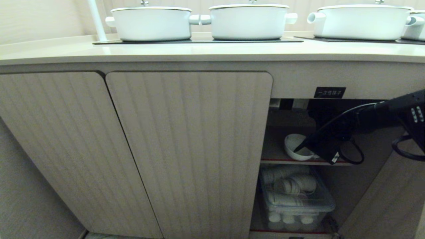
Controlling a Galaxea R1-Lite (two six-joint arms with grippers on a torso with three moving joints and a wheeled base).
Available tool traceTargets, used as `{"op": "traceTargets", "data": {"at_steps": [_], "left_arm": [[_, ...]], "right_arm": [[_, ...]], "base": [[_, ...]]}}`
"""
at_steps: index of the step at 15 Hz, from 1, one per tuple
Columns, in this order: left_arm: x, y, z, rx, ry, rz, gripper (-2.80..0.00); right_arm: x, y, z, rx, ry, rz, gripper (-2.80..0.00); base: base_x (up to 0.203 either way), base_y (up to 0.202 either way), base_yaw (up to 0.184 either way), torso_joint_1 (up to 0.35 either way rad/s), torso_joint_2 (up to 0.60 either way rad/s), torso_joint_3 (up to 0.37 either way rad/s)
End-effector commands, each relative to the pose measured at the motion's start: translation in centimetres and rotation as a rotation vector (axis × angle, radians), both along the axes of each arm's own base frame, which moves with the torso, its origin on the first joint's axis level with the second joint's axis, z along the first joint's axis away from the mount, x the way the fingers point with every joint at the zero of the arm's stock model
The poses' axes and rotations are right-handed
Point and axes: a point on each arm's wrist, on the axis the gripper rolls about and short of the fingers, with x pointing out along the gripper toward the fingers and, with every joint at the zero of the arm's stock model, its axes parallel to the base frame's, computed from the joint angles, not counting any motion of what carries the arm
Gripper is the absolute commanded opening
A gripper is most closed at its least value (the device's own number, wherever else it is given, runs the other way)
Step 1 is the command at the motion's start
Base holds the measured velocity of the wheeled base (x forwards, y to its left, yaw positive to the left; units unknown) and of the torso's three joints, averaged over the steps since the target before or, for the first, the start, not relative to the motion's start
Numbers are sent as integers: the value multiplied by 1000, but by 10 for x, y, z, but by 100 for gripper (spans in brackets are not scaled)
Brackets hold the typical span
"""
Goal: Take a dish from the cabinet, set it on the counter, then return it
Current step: Put it back into the cabinet
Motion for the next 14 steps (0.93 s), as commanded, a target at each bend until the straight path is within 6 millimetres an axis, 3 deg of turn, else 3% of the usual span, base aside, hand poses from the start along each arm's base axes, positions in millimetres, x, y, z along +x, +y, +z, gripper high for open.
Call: {"op": "traceTargets", "data": {"at_steps": [1, 14], "left_arm": [[0, 0, 0, -1, -1, 0, -280], [0, 0, 0, -1, -1, 0, -280]], "right_arm": [[1, 1, 0, 2, -12, -4, -280], [8, 1, -11, -41, -39, -29, -280]], "base": [[0, 0, 0, 0, 0, 0], [0, 0, 0, 0, 0, 0]]}}
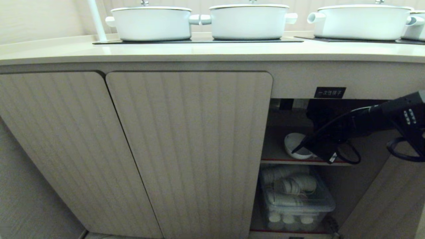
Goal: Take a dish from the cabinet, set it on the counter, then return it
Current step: Put it back into the cabinet
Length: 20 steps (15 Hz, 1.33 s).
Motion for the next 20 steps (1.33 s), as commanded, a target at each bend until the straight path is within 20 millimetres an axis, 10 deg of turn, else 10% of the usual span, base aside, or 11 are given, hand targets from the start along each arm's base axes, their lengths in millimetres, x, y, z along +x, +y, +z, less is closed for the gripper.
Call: {"op": "traceTargets", "data": {"at_steps": [1, 20], "left_arm": [[0, 0, 0, 0, 0, -1, -280], [0, 0, 0, 0, -1, -1, -280]], "right_arm": [[1, 0, -4, -1, 6, -7, -280], [19, 1, -16, -22, -86, -45, -280]], "base": [[0, 0, 0, 0, 0, 0], [0, 0, 0, 0, 0, 0]]}}
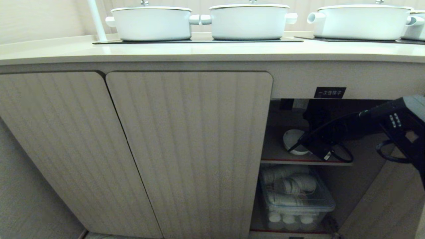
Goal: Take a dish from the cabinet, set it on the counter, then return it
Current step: Put it back into the cabinet
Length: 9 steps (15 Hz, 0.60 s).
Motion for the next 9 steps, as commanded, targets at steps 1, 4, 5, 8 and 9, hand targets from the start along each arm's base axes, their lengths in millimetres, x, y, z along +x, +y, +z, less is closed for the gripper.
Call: {"op": "traceTargets", "data": {"at_steps": [1, 4, 5, 8, 9], "left_arm": [[0, 0, 0, -1, -1, -1, -280], [0, 0, 0, -1, -1, -1, -280], [0, 0, 0, -1, 1, -1, -280], [0, 0, 0, -1, -1, -1, -280], [0, 0, 0, -1, -1, -1, -280]], "right_arm": [[1, 0, -2, -2, -5, -8, -280], [1, 0, -2, -7, -17, -17, -280], [1, 0, -2, -6, -16, -18, -280], [2, 1, -2, 2, -23, -26, -280], [1, 0, -2, 3, -22, -30, -280]], "base": [[0, 0, 0, 0, 0, 0], [0, 0, 0, 0, 0, 0], [0, 0, 0, 0, 0, 0], [0, 0, 0, 0, 0, 0], [0, 0, 0, 0, 0, 0]]}}
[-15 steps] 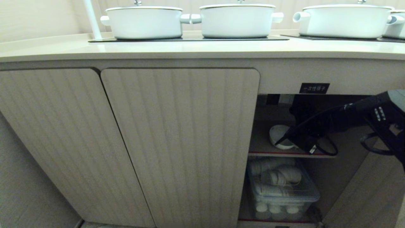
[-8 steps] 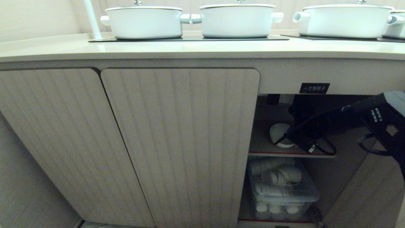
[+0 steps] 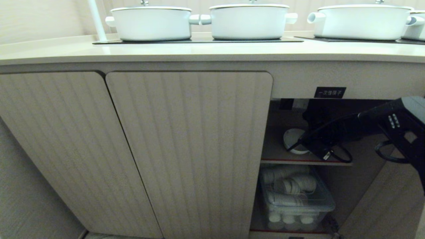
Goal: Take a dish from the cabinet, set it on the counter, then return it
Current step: Put it back into the cabinet
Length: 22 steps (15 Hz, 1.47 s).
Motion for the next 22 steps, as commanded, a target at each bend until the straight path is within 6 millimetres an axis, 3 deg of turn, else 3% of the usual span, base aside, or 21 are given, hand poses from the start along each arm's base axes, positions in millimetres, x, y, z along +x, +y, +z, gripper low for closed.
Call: {"op": "traceTargets", "data": {"at_steps": [1, 22], "left_arm": [[0, 0, 0, 0, -1, 0, -280], [0, 0, 0, 0, 1, 0, -280]], "right_arm": [[0, -1, -1, 1, 4, -6, -280], [7, 0, -9, 27, 1, -44, -280]], "base": [[0, 0, 0, 0, 0, 0], [0, 0, 0, 0, 0, 0]]}}
